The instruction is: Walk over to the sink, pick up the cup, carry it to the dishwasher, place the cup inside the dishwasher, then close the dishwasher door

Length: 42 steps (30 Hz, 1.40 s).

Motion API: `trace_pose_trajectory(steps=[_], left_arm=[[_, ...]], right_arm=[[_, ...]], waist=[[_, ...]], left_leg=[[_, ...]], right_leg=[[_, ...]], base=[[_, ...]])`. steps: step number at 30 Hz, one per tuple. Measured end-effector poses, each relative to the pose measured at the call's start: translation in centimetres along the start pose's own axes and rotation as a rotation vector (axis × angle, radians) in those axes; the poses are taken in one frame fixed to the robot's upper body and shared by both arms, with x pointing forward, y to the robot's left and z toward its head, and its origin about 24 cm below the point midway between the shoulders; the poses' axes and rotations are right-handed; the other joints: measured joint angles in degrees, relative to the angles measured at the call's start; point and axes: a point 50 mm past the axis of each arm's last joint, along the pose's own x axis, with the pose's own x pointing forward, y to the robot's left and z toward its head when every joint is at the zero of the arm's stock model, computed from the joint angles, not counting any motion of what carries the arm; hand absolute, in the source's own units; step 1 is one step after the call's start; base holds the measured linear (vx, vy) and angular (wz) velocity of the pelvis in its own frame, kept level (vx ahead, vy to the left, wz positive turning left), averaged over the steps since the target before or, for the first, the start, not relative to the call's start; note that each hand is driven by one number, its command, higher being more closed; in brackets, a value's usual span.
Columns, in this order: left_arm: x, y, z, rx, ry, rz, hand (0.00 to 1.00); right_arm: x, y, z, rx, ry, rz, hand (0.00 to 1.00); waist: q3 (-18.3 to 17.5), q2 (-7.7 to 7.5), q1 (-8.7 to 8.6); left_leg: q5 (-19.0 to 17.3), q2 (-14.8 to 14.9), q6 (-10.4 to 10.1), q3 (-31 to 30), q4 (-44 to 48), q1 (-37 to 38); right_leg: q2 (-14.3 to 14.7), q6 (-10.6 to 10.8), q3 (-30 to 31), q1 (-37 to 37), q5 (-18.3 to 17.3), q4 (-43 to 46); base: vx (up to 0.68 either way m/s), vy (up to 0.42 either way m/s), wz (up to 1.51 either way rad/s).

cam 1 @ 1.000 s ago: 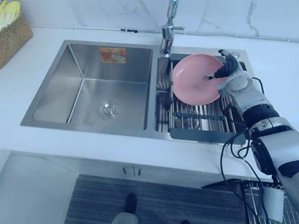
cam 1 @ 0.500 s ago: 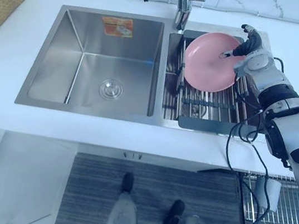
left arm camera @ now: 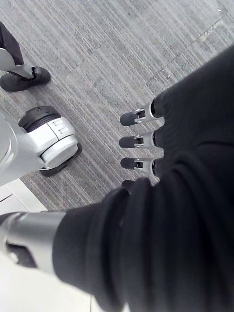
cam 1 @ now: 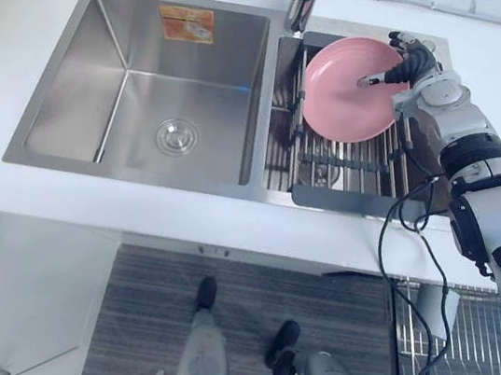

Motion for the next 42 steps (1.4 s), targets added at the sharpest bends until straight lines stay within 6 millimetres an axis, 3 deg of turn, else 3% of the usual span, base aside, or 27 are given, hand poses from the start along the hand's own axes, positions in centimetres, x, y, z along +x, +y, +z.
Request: trace_pose_trajectory(steps=[5,6,14,23,34,42], left_arm=[[0.0,-0.3,-0.2,0.015,0.008,-0.01,0.0],[0.0,-0.3,-0.2,0.015,0.008,-0.01,0.0],[0.0,-0.3,-0.2,0.022,0.01,-0.012,0.0],[0.1,-0.8,-0.4,0.042,0.018,-0.027,0.0],[0.2,-1.7,-1.1,0.043,0.031,-0.049,0.0],[0.2,-1.9,-1.2,0.041,0.035,-0.052,0.0]], right_arm=[[0.0,0.2,0.1,0.019,-0.01,0.069,0.0],[0.0,0.4,0.1,0.04,-0.011,0.093,1.0],[-0.8,0.6,-2.5,0.15,0.058,0.212,1.0],[-1.2,1.0,-3.3,0.224,0.076,0.263,1.0],[-1.8,1.3,-4.1,0.32,0.079,0.297,1.0],[-2.1,2.7,-4.3,0.527,0.066,0.315,1.0]], waist=[[0.05,0.09,-0.14],[0.05,0.09,-0.17],[0.01,0.17,-0.32],[-0.01,0.22,-0.44],[-0.32,0.6,-2.16],[-1.3,1.11,-2.62]], left_leg=[[-0.07,0.24,-0.13,0.23,-0.29,0.58],[-0.16,0.31,-0.19,0.32,-0.3,0.81],[-0.23,0.62,-0.3,0.81,-0.3,1.73],[-0.16,0.4,-0.48,0.81,-0.29,2.17],[-0.33,0.42,-0.76,1.0,-0.3,2.96],[-0.55,0.46,-1.04,1.18,-0.31,3.69]], right_leg=[[-0.04,-0.14,0.29,0.05,-0.61,1.04],[-0.1,-0.12,0.42,0.06,-0.89,1.48],[-0.08,-0.23,1.2,0.16,-1.56,2.59],[-0.06,-0.26,1.24,0.56,-1.59,2.5],[0.18,-0.24,1.43,1.5,-1.39,1.56],[0.24,-0.18,1.51,2.31,-1.34,1.11]], base=[[-0.01,-0.005,-0.02],[-0.01,-0.01,-0.04],[0.0,-0.009,-0.04],[0.0,0.0,0.0],[0.0,0.0,0.0],[0.0,0.0,0.0]])
